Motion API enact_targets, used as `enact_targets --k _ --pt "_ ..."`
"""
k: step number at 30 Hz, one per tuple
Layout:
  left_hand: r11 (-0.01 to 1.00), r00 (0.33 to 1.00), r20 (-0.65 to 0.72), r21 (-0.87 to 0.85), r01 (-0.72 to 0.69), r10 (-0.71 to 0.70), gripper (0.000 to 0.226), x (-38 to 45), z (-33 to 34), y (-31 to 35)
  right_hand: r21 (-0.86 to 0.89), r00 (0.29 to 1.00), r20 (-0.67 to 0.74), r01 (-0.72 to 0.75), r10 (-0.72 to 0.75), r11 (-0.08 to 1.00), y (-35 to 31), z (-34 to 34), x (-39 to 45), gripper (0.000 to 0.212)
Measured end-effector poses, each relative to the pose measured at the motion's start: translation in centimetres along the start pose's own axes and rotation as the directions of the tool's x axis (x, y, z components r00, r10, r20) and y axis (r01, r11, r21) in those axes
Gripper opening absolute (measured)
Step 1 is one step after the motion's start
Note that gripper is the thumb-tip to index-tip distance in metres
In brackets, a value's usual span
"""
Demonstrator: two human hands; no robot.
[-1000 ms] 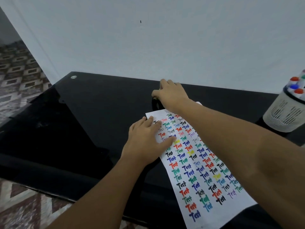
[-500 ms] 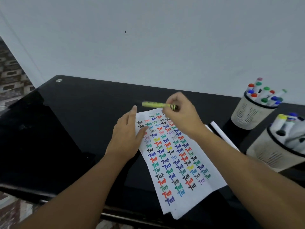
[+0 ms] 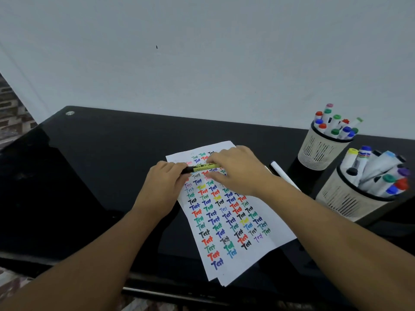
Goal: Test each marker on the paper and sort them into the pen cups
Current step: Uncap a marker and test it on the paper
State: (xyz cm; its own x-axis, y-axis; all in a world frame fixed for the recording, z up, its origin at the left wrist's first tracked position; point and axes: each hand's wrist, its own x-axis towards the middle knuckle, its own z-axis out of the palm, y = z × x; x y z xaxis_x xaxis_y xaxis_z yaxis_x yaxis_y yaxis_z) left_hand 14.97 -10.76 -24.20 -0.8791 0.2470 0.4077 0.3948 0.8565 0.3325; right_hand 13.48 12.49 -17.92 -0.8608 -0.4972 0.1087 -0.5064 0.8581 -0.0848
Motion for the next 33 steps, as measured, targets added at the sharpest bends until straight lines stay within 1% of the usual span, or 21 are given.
enact_targets --k 2,3,4,6,8,13,17,20,23,25,27,30,33 --pt "1.000 0.999 -0.018 -0.003 -0.030 0.030 0.028 -0.1 0.0 0.0 -0.139 0.998 0.023 0.065 -0.063 0.988 -0.8 0.1 0.9 0.032" --pt "0.999 0.999 -0.020 -0.003 -0.039 0.039 0.029 -0.1 0.1 0.0 -0.168 0.995 0.041 0.096 -0.090 0.981 -1.1 0.3 1.3 0.030" --pt "0.999 0.999 -0.021 -0.002 -0.042 0.042 0.030 -0.1 0.1 0.0 -0.133 0.993 0.062 0.107 -0.099 0.985 -1.3 0.4 1.5 0.030" --pt "0.999 0.999 -0.018 -0.001 -0.048 0.048 0.032 -0.1 0.2 -0.1 -0.007 0.989 0.116 0.093 -0.091 0.996 -1.5 0.7 1.6 0.031" --pt "0.997 0.997 -0.012 0.002 -0.073 0.073 0.030 -0.2 0.2 0.0 0.043 0.986 0.136 0.093 -0.098 0.995 -1.3 1.2 1.6 0.030" --pt "0.995 0.995 -0.007 0.003 -0.096 0.096 0.029 -0.2 0.2 0.0 -0.062 0.991 0.060 0.127 -0.123 0.990 -1.0 1.5 1.5 0.030" --pt "0.994 0.994 0.005 0.004 -0.113 0.113 0.048 -0.4 0.2 0.0 -0.153 0.988 0.069 0.144 -0.135 0.978 -0.9 1.2 1.4 0.035" --pt "0.990 0.990 -0.008 0.011 -0.141 0.141 0.050 -0.4 0.3 -0.1 -0.188 0.988 0.063 0.153 -0.143 0.970 -0.9 1.1 1.2 0.037" --pt "0.989 0.988 -0.041 0.010 -0.147 0.147 0.045 -0.4 0.3 -0.2 -0.177 0.989 0.017 0.147 -0.147 0.973 -0.8 1.3 1.2 0.037" --pt "0.987 0.985 -0.059 0.009 -0.161 0.161 0.037 -0.3 0.3 -0.2 -0.157 0.982 0.007 0.188 -0.190 0.970 -0.8 1.6 1.3 0.036" --pt "0.983 0.981 -0.072 0.010 -0.182 0.182 0.035 -0.3 0.3 -0.3 -0.094 0.980 0.039 0.196 -0.193 0.976 -1.0 1.9 1.4 0.032" --pt "0.983 0.979 -0.078 0.005 -0.186 0.186 0.036 -0.4 0.2 -0.2 0.021 0.986 0.099 0.136 -0.137 0.991 -1.0 2.1 1.5 0.027" --pt "0.983 0.982 -0.049 0.004 -0.183 0.183 0.039 -0.5 0.3 -0.1 -0.005 0.986 0.087 0.142 -0.141 0.990 -1.1 2.0 1.5 0.028"
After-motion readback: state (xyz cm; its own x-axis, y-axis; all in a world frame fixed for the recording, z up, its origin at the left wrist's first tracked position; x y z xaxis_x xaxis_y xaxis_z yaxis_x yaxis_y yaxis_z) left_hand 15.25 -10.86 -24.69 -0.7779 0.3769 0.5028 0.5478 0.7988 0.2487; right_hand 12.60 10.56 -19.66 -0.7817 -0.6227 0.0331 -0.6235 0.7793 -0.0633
